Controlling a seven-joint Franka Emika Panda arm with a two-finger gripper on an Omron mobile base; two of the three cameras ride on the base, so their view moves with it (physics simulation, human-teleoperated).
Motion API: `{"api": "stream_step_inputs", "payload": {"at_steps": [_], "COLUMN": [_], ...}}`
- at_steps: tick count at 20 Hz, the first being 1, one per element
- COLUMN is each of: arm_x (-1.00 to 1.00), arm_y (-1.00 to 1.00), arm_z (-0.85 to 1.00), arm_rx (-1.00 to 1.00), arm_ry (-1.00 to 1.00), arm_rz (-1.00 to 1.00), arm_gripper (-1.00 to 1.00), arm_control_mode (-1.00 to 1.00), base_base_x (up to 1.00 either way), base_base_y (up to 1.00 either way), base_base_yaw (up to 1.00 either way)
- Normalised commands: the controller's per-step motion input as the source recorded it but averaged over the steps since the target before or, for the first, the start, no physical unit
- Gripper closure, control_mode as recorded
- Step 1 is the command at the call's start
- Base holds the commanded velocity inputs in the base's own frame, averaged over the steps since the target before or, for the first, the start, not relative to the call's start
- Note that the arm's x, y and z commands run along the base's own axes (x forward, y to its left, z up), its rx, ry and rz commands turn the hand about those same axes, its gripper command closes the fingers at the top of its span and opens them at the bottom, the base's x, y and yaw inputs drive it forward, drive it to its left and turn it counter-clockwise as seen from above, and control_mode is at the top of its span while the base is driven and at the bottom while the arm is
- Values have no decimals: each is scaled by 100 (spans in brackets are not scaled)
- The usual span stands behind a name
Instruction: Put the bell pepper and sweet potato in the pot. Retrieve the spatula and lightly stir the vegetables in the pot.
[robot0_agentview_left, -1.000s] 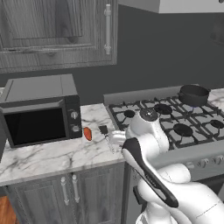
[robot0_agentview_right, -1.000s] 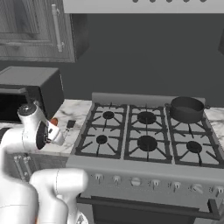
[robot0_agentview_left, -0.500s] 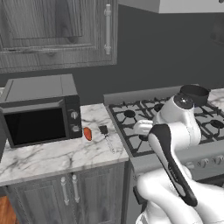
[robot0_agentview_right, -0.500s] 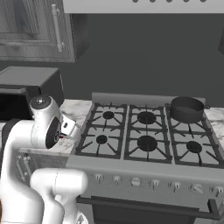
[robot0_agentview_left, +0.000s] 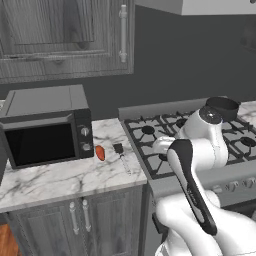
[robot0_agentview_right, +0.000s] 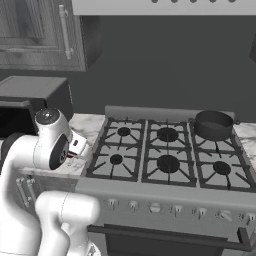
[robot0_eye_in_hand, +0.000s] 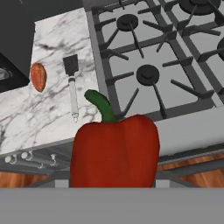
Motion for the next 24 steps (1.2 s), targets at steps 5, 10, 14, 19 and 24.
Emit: {"api": "stream_step_inputs", "payload": {"at_steps": [5,10,14,19,24], "arm_x": [0,0,0,0,0], "arm_y": [0,0,0,0,0], "arm_z": [0,0,0,0,0], "arm_rx": [0,0,0,0,0], "arm_ry": [0,0,0,0,0], "arm_rz": [0,0,0,0,0], "arm_gripper": [100,100,100,100,100], "arm_control_mode": [-100,100,100,100,100], "base_base_x": [0,-29,-31,12,11], "base_base_y": [0,-55,-96,-100,-95], "base_base_yaw": [0,-7,-15,-5,2]}}
